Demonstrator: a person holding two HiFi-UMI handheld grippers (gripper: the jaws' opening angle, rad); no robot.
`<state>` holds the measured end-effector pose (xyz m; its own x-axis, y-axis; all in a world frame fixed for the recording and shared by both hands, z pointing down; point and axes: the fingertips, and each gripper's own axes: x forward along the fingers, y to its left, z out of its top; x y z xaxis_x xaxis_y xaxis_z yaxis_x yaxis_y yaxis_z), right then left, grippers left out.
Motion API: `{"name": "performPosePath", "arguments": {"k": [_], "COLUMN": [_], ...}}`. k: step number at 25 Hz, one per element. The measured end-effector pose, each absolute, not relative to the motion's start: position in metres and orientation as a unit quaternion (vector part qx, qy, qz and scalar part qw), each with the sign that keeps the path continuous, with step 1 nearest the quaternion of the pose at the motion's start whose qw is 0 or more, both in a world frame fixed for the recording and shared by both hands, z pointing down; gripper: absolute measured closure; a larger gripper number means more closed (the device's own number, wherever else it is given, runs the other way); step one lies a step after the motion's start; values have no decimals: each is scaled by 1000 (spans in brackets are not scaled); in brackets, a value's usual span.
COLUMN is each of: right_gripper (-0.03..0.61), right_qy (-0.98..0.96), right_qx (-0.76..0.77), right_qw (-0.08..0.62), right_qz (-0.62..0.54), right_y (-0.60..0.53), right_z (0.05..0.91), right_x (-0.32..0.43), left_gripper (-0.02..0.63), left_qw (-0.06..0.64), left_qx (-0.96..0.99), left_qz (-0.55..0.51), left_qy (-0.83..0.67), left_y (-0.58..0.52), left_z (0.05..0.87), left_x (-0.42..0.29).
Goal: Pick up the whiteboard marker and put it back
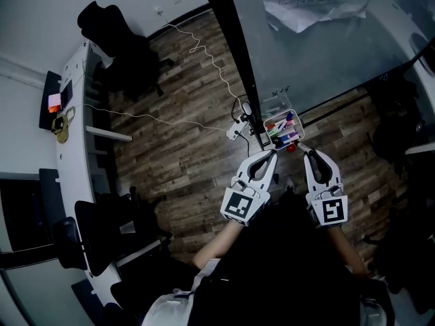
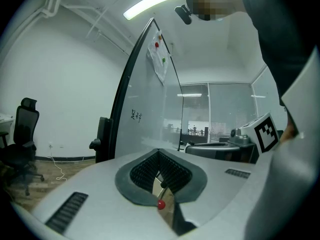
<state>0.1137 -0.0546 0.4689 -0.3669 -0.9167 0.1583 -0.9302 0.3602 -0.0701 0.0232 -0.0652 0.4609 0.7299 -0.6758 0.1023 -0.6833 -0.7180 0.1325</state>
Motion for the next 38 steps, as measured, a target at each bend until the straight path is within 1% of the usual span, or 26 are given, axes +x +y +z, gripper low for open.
{"name": "performPosePath", "arguments": {"k": [2,7,16,18,22,27,32,38], "right_gripper": [500,500,500,500,500,500,500,500], "right_qy": [-824,-831,-838,-840,-843,-846,-845,-851], "right_qx": [560,551,538,535,526,522,520,509], "right_qw": [47,14,9,15,49,35,49,41], "right_qz": [75,73,87,92,101,103,112,121], "right_y": [-57,-66,-75,-76,-77,-82,-86,-90], "right_z": [469,465,475,480,495,492,500,513], "right_x": [114,113,116,117,121,123,129,134], "left_gripper": [606,606,606,606,606,606,606,606], "left_qw": [79,90,94,92,97,98,104,108], "left_qx": [927,926,924,925,921,920,919,916], "left_qz": [26,27,39,44,47,53,53,51], "left_qy": [-366,-366,-368,-367,-373,-375,-376,-382], "left_y": [-67,-74,-80,-80,-82,-86,-91,-100], "left_z": [461,465,470,474,475,477,480,480], "left_x": [25,34,45,46,48,53,59,66]}}
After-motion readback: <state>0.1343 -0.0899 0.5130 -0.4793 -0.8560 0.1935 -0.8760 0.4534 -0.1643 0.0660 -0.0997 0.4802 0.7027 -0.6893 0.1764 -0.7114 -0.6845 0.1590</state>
